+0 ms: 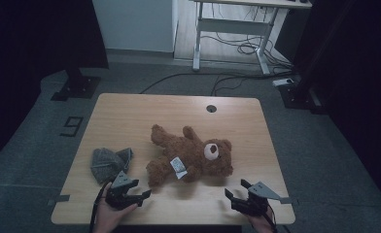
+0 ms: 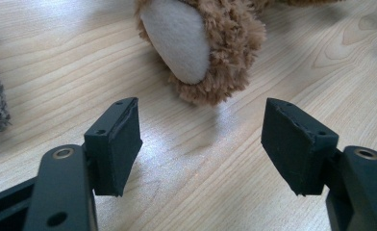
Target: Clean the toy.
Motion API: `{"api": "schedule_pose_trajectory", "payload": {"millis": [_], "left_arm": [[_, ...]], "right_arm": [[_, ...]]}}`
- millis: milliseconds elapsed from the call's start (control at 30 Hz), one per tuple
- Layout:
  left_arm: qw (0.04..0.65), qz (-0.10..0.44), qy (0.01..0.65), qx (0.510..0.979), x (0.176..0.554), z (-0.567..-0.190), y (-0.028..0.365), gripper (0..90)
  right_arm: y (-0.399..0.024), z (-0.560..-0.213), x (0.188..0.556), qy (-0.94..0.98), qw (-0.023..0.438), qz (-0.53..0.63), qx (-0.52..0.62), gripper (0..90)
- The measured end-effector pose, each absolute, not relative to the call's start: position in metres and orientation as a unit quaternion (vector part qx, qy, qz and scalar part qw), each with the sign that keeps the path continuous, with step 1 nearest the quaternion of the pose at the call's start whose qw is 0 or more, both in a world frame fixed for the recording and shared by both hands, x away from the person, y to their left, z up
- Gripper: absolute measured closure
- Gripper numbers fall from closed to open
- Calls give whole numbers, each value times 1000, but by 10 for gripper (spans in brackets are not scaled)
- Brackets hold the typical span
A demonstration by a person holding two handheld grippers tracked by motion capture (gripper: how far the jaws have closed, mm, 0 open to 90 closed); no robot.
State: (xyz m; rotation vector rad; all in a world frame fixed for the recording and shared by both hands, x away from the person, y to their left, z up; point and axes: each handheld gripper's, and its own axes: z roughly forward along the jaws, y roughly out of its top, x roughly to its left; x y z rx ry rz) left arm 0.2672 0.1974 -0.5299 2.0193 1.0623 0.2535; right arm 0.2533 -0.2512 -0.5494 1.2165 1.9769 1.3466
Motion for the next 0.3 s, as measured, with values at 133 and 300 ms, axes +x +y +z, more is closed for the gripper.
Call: {"api": "schedule_pose_trajectory", "payload": {"millis": [133, 300], "left_arm": [[409, 100, 422, 803, 267, -530, 197, 299], [412, 102, 421, 802, 266, -528, 197, 298]], "right_arm": [[-252, -549, 253, 715, 230, 490, 442, 214], [-252, -549, 254, 715, 232, 490, 442, 214]]}}
